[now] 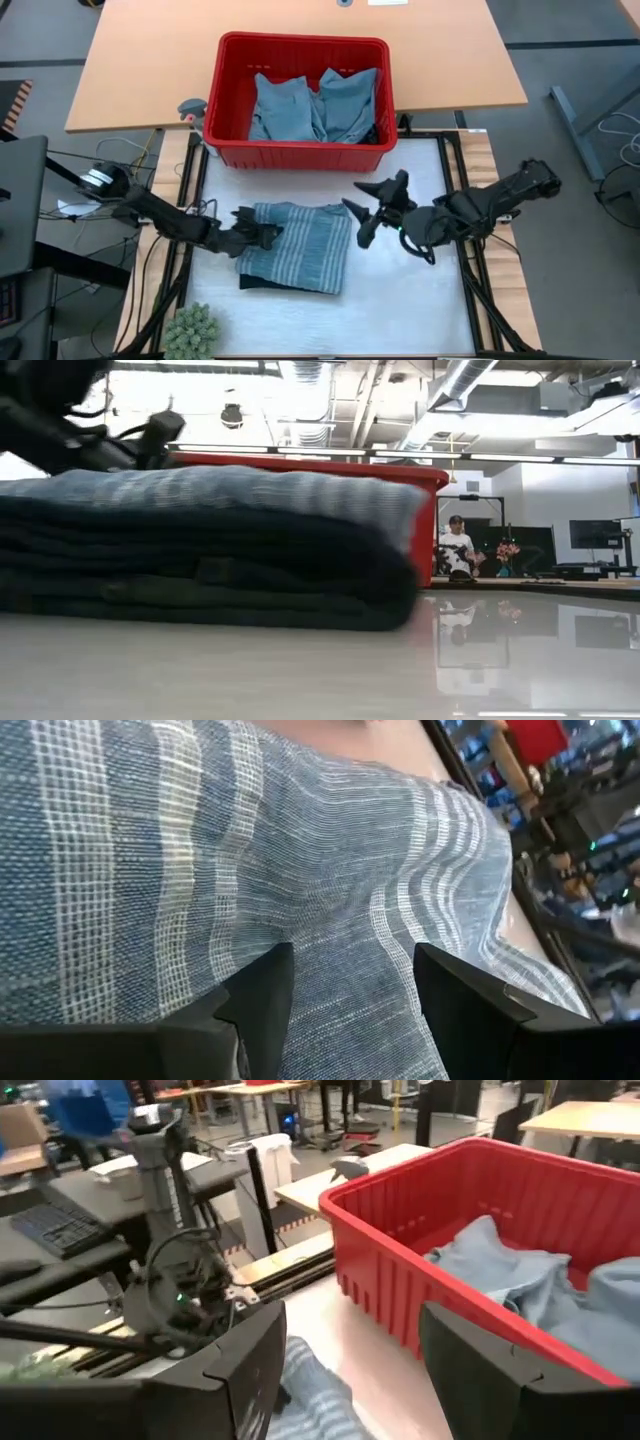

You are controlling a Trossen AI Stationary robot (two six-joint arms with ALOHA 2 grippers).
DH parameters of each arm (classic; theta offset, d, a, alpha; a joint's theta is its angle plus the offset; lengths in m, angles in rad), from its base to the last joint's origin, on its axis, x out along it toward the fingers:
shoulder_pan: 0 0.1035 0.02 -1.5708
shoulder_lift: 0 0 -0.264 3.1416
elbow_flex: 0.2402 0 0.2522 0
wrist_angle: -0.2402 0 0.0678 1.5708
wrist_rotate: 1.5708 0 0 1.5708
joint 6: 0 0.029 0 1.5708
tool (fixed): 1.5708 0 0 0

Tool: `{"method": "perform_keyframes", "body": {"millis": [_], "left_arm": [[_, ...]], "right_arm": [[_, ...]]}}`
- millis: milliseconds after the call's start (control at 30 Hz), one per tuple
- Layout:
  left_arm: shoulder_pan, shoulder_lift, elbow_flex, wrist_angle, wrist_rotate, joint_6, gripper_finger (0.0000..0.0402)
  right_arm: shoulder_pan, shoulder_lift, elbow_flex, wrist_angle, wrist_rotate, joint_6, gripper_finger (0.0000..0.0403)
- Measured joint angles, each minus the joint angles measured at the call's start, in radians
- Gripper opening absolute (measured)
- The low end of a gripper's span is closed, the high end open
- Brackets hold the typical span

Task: Fold Laundry from Bin
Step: Stack the folded light blue shirt on top of the folded black pants

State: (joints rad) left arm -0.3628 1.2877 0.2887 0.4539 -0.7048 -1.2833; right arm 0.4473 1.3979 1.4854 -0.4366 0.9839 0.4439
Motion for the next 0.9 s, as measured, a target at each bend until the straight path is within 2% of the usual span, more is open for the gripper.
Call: {"method": "perform_keyframes", "body": {"millis": [167,267,367,500,600,700,800,900], "left_arm": [[0.064,0.153,0.197,0.011,0.090,0.154,0.0199],[0.094,0.204,0.298,0.004,0.148,0.240,0.0199],[0.123,0.201,0.364,-0.010,0.239,0.311,0.0199],[0.152,0.123,0.418,-0.067,0.379,0.379,0.0199],[0.160,0.040,0.455,-0.175,0.437,0.455,0.0199],[0.162,-0.064,0.490,-0.394,0.414,0.491,0.0199],[0.162,-0.140,0.506,-0.663,0.394,0.448,0.0199],[0.150,-0.189,0.508,-0.837,0.404,0.388,0.0199]], "right_arm": [[0.019,0.017,-0.007,-0.051,0.013,0.079,0.0255],[0.031,0.046,-0.008,-0.050,0.010,0.087,0.0255],[0.054,0.048,-0.008,-0.047,0.011,0.091,0.0255],[0.086,0.047,-0.007,-0.067,0.010,0.132,0.0255],[0.112,0.048,-0.007,-0.106,0.010,0.179,0.0251],[0.125,0.063,-0.007,-0.159,0.005,0.261,0.0238],[0.133,0.090,-0.007,-0.169,-0.011,0.304,0.0223],[0.129,0.120,-0.007,-0.134,-0.014,0.312,0.0209]]}}
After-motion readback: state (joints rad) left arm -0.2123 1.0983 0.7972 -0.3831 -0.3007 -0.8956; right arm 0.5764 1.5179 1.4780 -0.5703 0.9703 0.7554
